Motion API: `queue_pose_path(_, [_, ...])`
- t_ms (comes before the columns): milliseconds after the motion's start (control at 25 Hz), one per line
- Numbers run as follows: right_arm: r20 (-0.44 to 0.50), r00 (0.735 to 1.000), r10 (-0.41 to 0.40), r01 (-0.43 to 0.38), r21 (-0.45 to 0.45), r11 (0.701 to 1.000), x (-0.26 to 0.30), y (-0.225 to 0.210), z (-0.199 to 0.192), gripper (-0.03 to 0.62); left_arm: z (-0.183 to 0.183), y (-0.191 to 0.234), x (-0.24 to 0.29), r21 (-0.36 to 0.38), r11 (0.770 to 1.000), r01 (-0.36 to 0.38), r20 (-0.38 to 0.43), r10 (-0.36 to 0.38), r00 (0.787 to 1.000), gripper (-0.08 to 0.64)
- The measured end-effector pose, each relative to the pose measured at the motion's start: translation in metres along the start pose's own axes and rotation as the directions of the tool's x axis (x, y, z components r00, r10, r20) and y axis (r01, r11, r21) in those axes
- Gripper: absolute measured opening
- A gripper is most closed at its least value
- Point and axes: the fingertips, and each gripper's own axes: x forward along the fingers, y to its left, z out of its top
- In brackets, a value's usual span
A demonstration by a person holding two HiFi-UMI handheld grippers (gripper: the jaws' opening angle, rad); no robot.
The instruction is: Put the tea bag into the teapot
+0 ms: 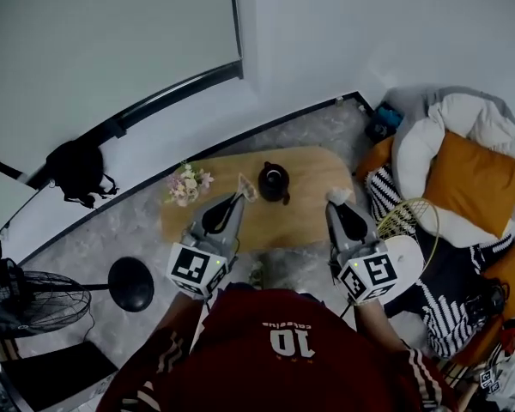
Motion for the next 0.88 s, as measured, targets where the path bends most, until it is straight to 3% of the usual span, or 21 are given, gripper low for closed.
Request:
queue_pose_path(440, [-0.080, 0.995, -0.054, 0.050, -0.054, 0.997, 0.059, 0.002, -0.023, 0.046, -0.008, 0.060, 0.030, -0.038, 0.997, 0.062, 0.018, -0.061, 0.998, 0.005])
queue_pose_path(880, [-0.219, 0.974, -0.052, 0.047, -0.026, 0.999, 0.098, -0.002, -0.088, 0.046, -0.029, 0.089, 0.043, -0.085, 0.994, 0.067, 0.027, -0.065, 0.998, 0.005])
